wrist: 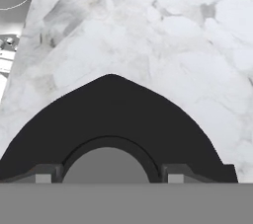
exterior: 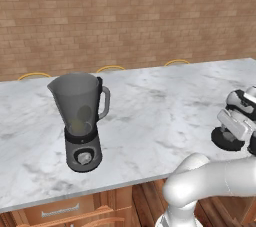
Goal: Grab the lime and lemon from the fridge, place them in the blender, close the lid, and turn on the blender to create a marinade.
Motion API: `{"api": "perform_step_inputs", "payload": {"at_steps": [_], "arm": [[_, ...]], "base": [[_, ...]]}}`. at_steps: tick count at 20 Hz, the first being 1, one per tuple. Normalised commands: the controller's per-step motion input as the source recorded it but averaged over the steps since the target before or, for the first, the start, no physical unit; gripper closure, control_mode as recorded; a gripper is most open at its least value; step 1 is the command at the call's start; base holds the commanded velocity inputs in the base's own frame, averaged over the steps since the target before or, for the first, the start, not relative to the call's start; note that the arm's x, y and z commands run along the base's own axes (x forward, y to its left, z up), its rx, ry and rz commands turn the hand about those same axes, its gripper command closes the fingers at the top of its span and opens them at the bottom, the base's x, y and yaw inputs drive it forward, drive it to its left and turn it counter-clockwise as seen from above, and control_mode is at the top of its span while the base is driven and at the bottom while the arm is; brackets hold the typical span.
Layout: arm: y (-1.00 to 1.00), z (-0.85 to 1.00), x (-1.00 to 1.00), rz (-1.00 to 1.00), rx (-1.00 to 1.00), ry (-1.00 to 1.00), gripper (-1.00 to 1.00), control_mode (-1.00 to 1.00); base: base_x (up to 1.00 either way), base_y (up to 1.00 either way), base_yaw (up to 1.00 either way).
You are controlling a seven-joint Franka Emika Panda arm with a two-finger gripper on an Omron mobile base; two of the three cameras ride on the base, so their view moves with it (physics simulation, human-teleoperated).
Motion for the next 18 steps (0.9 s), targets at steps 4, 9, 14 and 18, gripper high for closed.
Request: {"api": "perform_step_inputs", "payload": {"at_steps": [4,9,14,18], "arm": [[-0.26,-0.29,0.00,0.00,0.00,-0.09,1.00,-1.00],[-0.10,-0.01,0.00,0.00,0.01,-0.01,1.00,-1.00],[0.10,0.03,-0.01,0.00,0.00,0.00,1.00,-1.00],[0.35,0.73,-0.15,0.00,-0.01,-0.01,1.00,-1.00]], "base": [[0.00,0.00,0.00],[0.00,0.00,0.00],[0.00,0.00,0.00],[0.00,0.00,0.00]]}}
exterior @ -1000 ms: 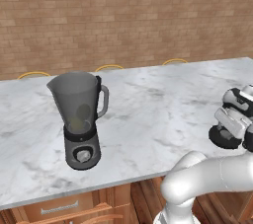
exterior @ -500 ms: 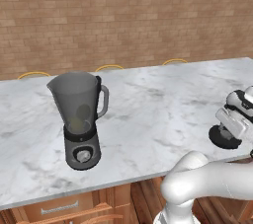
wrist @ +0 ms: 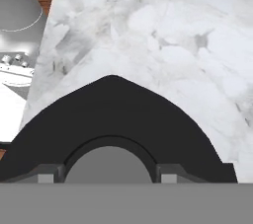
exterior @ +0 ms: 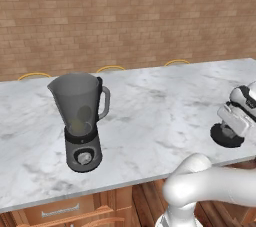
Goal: Grab the lime and lemon from the fridge, place them in the blender, close the lid, and turn on the blender to create a marinade.
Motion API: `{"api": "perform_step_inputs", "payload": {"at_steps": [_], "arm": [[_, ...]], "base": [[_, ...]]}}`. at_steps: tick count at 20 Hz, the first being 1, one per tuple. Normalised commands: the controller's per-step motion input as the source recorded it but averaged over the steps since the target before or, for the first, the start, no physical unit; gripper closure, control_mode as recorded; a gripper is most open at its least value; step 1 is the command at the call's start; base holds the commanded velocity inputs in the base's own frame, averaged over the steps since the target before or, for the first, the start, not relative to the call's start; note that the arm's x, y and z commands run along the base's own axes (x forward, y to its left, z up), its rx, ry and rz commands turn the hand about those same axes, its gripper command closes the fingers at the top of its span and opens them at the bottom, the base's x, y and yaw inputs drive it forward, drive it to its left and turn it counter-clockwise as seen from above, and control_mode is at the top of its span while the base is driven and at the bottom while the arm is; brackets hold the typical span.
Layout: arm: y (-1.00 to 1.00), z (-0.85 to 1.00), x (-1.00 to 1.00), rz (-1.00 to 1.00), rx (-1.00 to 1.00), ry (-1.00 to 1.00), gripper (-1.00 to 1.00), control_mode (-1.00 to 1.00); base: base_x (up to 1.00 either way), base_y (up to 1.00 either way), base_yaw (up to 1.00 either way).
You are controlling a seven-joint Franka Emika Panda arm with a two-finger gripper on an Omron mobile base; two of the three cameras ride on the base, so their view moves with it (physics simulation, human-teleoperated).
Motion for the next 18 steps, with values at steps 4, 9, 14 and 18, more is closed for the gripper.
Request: {"api": "perform_step_inputs", "payload": {"at_steps": [4,9,14,18], "arm": [[0.44,1.00,-0.26,-0.04,-0.07,-0.03,1.00,-1.00],[0.71,1.00,-0.24,-0.12,-0.10,-0.06,1.00,-1.00],[0.90,0.95,-0.17,-0.21,-0.07,-0.11,1.00,-1.00],[0.87,0.99,-0.11,-0.22,0.00,-0.12,1.00,-1.00]], "base": [[0.00,0.00,0.00],[0.00,0.00,0.00],[0.00,0.00,0.00],[0.00,0.00,0.00]]}}
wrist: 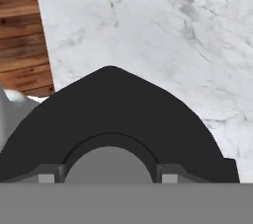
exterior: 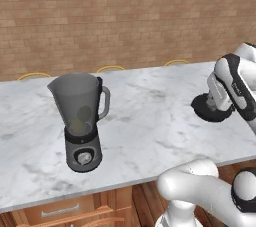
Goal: Grab the lime and lemon from the fridge, place them in the blender, close the lid, and turn on the blender to create a marinade.
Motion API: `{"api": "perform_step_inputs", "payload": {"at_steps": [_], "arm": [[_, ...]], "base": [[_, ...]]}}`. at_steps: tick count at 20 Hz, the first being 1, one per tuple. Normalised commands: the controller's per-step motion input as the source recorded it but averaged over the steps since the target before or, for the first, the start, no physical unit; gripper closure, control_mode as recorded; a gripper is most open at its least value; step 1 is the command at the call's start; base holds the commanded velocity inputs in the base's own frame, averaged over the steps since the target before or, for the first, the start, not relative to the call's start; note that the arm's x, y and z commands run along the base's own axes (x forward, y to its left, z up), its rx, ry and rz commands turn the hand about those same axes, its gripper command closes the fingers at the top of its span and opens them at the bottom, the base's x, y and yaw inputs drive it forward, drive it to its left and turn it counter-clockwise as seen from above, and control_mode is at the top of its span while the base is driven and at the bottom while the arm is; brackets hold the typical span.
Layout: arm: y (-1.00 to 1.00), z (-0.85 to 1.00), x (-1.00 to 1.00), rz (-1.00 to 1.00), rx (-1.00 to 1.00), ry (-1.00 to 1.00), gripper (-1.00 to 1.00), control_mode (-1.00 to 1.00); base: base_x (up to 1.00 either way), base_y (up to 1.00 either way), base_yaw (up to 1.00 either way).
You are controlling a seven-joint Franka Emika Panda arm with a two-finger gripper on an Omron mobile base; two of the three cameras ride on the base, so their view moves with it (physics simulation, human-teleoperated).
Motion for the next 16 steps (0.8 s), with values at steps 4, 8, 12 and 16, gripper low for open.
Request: {"api": "perform_step_inputs", "payload": {"at_steps": [4,8,12,16], "arm": [[0.89,0.99,-0.07,-0.19,0.00,-0.09,1.00,-1.00],[0.96,0.94,0.00,-0.12,0.00,-0.03,1.00,-1.00],[0.96,0.88,0.00,-0.02,0.00,0.00,1.00,-1.00],[0.68,0.86,0.00,0.01,0.03,0.00,1.00,-1.00]], "base": [[0.00,0.00,0.00],[0.00,0.00,0.00],[0.00,0.00,0.00],[0.00,0.00,0.00]]}}
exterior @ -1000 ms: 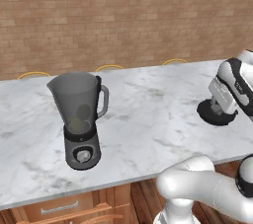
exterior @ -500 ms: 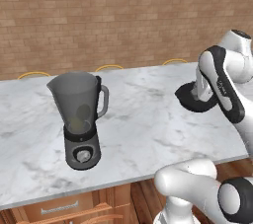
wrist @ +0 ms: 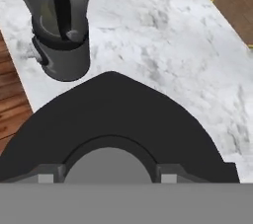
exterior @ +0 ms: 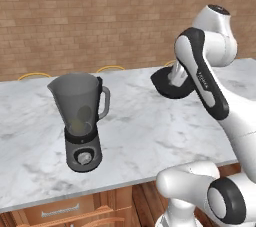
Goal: Grab the lime and lemon from the fridge, place them in the blender, close the lid, and turn on the blender to create a marinade.
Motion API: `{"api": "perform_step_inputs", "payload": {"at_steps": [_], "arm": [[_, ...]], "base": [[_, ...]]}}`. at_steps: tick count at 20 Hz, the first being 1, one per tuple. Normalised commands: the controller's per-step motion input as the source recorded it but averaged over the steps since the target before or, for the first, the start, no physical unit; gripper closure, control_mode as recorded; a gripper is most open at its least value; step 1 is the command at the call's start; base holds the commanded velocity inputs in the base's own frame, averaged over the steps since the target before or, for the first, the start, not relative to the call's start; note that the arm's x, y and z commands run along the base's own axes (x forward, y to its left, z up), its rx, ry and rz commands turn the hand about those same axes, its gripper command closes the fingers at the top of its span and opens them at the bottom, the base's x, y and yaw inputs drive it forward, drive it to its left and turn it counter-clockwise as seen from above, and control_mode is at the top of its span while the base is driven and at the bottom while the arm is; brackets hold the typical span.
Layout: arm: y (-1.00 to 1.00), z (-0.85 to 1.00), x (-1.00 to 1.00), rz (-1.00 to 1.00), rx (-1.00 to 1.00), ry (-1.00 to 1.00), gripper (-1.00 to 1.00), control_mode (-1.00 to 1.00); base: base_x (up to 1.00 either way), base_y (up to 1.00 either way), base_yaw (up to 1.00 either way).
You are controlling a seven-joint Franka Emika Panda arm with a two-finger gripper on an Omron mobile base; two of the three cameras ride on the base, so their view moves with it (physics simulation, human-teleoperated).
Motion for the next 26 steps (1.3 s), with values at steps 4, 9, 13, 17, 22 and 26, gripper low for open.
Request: {"api": "perform_step_inputs", "payload": {"at_steps": [4,9,13,17,22,26], "arm": [[0.32,0.75,0.00,0.16,0.08,0.00,1.00,-1.00],[0.37,0.55,0.00,0.20,0.06,0.00,1.00,-1.00],[0.52,0.39,0.00,0.20,0.03,0.00,1.00,-1.00],[0.64,0.39,0.00,0.17,0.00,0.00,1.00,-1.00],[0.72,0.37,0.00,0.15,0.00,0.00,1.00,-1.00],[0.76,0.27,0.00,0.12,0.00,0.00,1.00,-1.00]], "base": [[0.00,0.00,0.00],[0.00,0.00,0.00],[0.00,0.00,0.00],[0.00,0.00,0.00],[0.00,0.00,0.00],[0.00,0.00,0.00]]}}
